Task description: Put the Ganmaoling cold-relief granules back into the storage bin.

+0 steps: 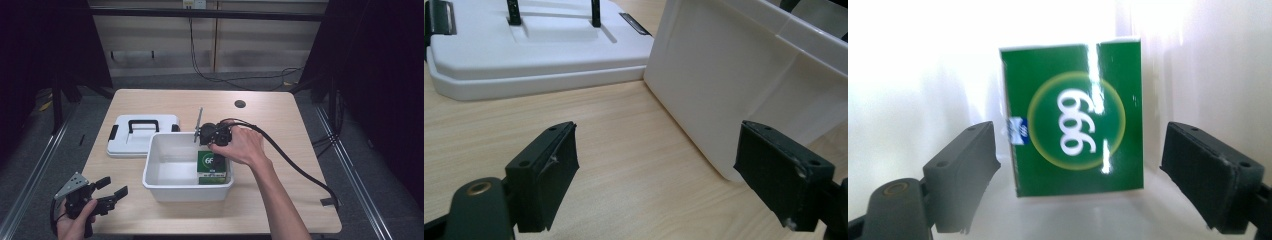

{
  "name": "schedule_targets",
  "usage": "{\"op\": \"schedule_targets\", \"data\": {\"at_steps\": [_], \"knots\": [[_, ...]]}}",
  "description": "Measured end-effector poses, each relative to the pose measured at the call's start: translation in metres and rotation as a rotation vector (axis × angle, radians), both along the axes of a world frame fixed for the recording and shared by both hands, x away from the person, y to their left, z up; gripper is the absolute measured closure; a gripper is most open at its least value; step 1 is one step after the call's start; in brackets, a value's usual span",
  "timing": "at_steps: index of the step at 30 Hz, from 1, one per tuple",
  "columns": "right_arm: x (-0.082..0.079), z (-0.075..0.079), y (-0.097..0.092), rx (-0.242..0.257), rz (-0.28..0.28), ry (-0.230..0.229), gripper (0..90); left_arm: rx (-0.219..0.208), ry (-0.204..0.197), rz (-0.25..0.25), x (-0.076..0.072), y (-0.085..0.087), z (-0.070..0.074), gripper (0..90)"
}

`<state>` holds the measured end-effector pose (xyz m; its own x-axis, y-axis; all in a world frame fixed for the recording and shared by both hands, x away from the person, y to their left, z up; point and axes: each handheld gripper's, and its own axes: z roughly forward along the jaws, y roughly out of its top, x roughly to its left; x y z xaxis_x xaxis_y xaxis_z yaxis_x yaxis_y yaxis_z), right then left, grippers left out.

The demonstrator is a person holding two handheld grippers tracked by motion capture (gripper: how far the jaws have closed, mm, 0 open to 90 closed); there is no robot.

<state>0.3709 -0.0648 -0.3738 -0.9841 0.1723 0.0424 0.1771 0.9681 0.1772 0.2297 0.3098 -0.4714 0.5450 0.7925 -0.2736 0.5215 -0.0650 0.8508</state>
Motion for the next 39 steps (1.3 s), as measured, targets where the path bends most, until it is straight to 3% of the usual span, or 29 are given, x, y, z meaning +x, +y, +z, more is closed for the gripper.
{"op": "schedule_targets", "data": {"at_steps": [8,17,30,36,39], "knots": [[-0.005,0.010,-0.012,0.110,-0.036,-0.023,14.4,-0.004,0.001,0.004,0.000,-0.001,0.000,16.9],[-0.007,0.012,-0.022,0.175,-0.058,-0.012,15.0,-0.004,0.002,0.013,0.000,-0.001,0.000,16.9],[-0.014,0.019,-0.043,0.339,-0.071,-0.016,15.1,-0.001,0.000,0.015,0.000,0.001,0.000,16.9],[-0.018,0.020,-0.053,0.364,-0.090,-0.021,15.2,0.000,0.001,0.015,0.000,0.001,0.000,16.9],[-0.020,0.021,-0.061,0.415,-0.094,-0.026,15.2,0.000,0.001,0.017,0.000,0.001,0.000,16.9]]}}
